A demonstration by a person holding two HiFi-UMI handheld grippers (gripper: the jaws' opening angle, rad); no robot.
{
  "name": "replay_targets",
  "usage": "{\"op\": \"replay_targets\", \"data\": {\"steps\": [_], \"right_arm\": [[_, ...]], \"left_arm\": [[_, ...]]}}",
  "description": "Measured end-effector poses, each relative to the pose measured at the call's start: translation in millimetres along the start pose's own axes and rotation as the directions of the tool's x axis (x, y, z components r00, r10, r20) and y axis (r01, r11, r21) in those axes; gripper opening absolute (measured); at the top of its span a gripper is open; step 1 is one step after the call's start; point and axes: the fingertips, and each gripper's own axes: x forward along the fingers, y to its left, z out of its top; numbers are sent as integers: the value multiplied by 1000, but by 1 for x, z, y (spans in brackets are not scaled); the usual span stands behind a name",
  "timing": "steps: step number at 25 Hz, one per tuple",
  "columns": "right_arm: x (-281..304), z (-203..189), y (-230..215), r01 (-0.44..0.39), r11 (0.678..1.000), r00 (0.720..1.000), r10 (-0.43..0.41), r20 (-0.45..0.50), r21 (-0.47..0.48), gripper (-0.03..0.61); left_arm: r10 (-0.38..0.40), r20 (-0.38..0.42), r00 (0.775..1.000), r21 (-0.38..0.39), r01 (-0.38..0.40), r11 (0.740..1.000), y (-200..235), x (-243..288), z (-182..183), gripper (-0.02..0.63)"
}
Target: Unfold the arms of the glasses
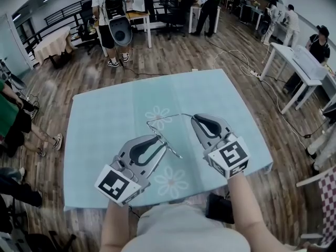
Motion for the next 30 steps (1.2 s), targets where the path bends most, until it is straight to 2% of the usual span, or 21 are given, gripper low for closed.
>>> {"op": "replay_targets", "data": {"steps": [6,11,15,18,24,30], "right_arm": [[8,1,-11,6,1000,999,-6,31,4,21],[13,6,-13,15,1000,1000,-15,-18,-13,21],[17,7,-12,1,1000,1000,-1,-1,-22,21],[19,8,-8,-11,1000,1000,12,28,-26,21],[15,8,-1,-29,999,1000,29,1,-41,21],[9,4,-5,-25,999,1000,25,-11,-45,21]], "left_arm": [[-19,18,1000,-8,19,1000,-9,3,3,94],[-35,26,999,-9,35,999,-17,-1,5,94],[-47,38,998,-28,48,998,-22,-3,6,94],[-33,41,999,-20,34,999,-18,-8,6,94],[8,68,998,-33,-5,999,-10,-12,8,94],[8,64,998,-25,-6,1000,-9,-8,9,94]]}}
